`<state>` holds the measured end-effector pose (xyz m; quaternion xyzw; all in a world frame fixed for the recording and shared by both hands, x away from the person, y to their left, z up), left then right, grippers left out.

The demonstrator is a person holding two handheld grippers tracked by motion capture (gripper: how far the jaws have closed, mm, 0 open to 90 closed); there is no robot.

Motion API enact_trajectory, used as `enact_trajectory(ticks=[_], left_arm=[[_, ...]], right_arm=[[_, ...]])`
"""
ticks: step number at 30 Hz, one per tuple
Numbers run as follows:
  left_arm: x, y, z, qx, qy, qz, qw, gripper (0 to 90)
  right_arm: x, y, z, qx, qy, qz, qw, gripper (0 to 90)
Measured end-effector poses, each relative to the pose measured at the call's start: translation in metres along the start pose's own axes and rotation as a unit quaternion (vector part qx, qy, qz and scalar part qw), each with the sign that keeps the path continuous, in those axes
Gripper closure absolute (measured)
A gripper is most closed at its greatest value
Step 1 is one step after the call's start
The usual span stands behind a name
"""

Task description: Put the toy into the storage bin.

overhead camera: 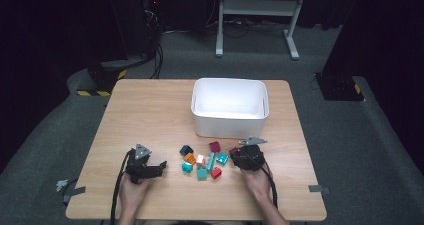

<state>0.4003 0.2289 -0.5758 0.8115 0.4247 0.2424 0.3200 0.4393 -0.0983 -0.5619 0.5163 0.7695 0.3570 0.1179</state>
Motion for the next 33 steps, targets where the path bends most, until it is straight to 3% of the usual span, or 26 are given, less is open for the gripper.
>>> enact_trajectory(ticks=[10, 20, 33], left_arm=[[0.000, 0.000, 0.000, 0.000, 0.000, 0.001, 1.0000, 15.0], [0.000, 0.000, 0.000, 0.000, 0.000, 0.001, 1.0000, 15.0], [0.000, 0.000, 0.000, 0.000, 0.000, 0.000, 1.0000, 15.0]], right_arm=[[0.002, 0.007, -0.016, -0.025, 0.012, -0.009, 0.9996, 58.8], [0.009, 0.025, -0.044, -0.045, 0.047, -0.019, 0.9977, 58.8], [0.016, 0.061, -0.088, -0.099, 0.081, -0.034, 0.9912, 58.7]])
Point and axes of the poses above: each handheld gripper's, and its own axes: z roughly forward along the jaws, y roughly out of its top, x roughly to its left, the point moved 7 cm from there along z, roughly forward along the jaws, and after that the axes turned 10 degrees about z, right-handed, at the moved point
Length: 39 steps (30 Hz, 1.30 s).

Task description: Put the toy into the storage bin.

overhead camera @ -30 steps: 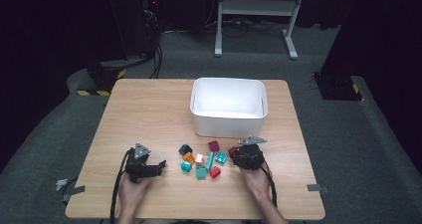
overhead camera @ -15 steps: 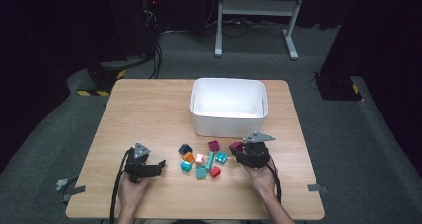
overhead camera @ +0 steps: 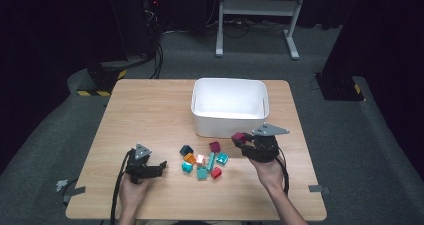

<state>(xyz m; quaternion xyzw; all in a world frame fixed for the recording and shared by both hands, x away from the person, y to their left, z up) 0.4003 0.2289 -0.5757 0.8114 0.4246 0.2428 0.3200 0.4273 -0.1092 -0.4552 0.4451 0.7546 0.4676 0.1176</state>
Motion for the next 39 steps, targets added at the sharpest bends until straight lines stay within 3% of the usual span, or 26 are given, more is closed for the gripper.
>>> enact_trajectory(ticks=[4, 17, 24, 39], left_arm=[[0.000, 0.000, 0.000, 0.000, 0.000, 0.000, 1.0000, 15.0], [0.000, 0.000, 0.000, 0.000, 0.000, -0.001, 1.0000, 15.0], [0.000, 0.000, 0.000, 0.000, 0.000, 0.000, 1.0000, 15.0], [0.000, 0.000, 0.000, 0.000, 0.000, -0.001, 1.0000, 15.1]], right_arm=[[-0.003, 0.012, -0.009, -0.005, 0.006, 0.008, 0.9999, 58.8], [-0.016, 0.049, -0.021, -0.028, -0.007, 0.014, 0.9995, 58.7], [-0.029, 0.063, -0.014, -0.028, -0.018, 0.021, 0.9992, 58.7], [-0.048, 0.076, 0.012, -0.015, -0.044, 0.031, 0.9984, 58.2]])
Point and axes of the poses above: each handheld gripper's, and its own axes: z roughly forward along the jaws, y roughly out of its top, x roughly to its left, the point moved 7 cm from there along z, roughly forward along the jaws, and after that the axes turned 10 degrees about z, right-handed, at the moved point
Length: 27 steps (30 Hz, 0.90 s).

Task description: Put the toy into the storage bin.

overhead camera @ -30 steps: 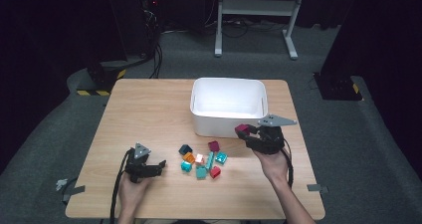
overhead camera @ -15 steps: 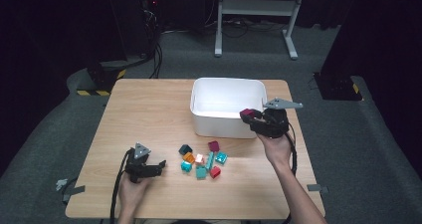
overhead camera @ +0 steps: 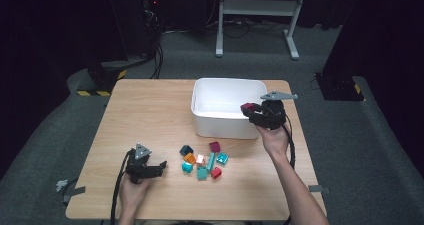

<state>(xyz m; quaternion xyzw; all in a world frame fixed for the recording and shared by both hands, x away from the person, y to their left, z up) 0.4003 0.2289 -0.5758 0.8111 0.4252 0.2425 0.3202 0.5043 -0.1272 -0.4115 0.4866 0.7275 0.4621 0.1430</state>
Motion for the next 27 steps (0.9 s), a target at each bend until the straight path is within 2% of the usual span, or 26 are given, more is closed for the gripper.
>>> enact_trajectory(ticks=[14, 17, 21, 27], left_arm=[[0.000, 0.000, 0.000, 0.000, 0.000, 0.000, 1.0000, 15.1], [0.000, 0.000, 0.000, 0.000, 0.000, 0.000, 1.0000, 15.1], [0.000, 0.000, 0.000, 0.000, 0.000, 0.000, 1.0000, 15.1], [0.000, 0.000, 0.000, 0.000, 0.001, 0.000, 1.0000, 15.2]], right_arm=[[-0.010, 0.000, 0.024, 0.020, -0.020, 0.010, 0.9996, 57.8], [-0.012, -0.001, 0.026, 0.022, -0.023, 0.012, 0.9994, 56.7], [-0.012, -0.001, 0.027, 0.018, -0.022, 0.015, 0.9995, 49.5], [-0.011, -0.001, 0.020, 0.007, -0.013, 0.017, 0.9997, 47.7]])
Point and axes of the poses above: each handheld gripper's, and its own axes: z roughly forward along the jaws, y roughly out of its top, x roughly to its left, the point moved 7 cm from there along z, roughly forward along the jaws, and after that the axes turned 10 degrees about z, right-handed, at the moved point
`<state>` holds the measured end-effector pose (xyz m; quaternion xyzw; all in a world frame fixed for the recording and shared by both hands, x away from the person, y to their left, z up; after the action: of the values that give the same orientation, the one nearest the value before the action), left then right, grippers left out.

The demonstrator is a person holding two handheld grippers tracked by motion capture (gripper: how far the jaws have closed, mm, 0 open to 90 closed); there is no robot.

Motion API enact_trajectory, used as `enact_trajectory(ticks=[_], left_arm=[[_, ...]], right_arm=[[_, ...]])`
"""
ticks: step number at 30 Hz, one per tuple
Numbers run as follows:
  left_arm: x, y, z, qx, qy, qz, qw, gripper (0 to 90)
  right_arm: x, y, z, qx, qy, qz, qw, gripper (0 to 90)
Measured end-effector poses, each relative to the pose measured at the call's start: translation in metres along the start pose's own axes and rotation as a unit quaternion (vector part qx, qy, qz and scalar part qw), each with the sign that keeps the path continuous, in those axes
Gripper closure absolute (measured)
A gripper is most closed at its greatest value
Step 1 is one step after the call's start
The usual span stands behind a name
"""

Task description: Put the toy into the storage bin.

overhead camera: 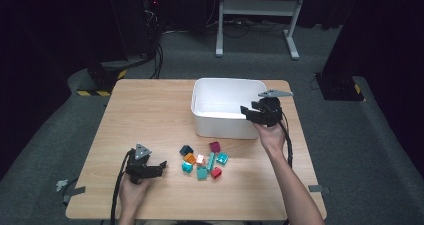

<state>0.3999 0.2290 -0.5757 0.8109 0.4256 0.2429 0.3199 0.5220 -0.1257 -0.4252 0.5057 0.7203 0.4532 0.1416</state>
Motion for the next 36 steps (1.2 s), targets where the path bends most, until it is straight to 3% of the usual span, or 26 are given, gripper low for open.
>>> enact_trajectory(ticks=[9, 20, 29, 36], left_arm=[[0.000, 0.000, 0.000, -0.001, 0.000, -0.001, 1.0000, 15.5], [0.000, 0.000, 0.000, -0.001, 0.000, -0.001, 1.0000, 15.6], [0.000, 0.000, 0.000, -0.001, 0.001, -0.001, 1.0000, 15.7], [0.000, 0.000, 0.000, -0.001, 0.001, -0.001, 1.0000, 15.7]], right_arm=[[0.011, -0.011, -0.015, -0.014, 0.020, -0.010, 0.9997, 46.4], [0.039, -0.033, -0.032, -0.029, 0.054, -0.043, 0.9972, 45.8], [0.053, -0.064, -0.033, -0.010, 0.067, -0.064, 0.9956, 45.4], [0.057, -0.096, -0.019, 0.014, 0.066, -0.073, 0.9950, 44.5]])
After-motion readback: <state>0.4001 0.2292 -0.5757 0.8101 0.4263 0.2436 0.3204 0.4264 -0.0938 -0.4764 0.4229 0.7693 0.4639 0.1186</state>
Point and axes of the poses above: each handheld gripper's, and its own axes: z roughly forward along the jaws, y roughly out of its top, x roughly to its left, the point moved 7 cm from there along z, roughly forward along the jaws, and after that the axes turned 10 degrees about z, right-handed, at the moved point
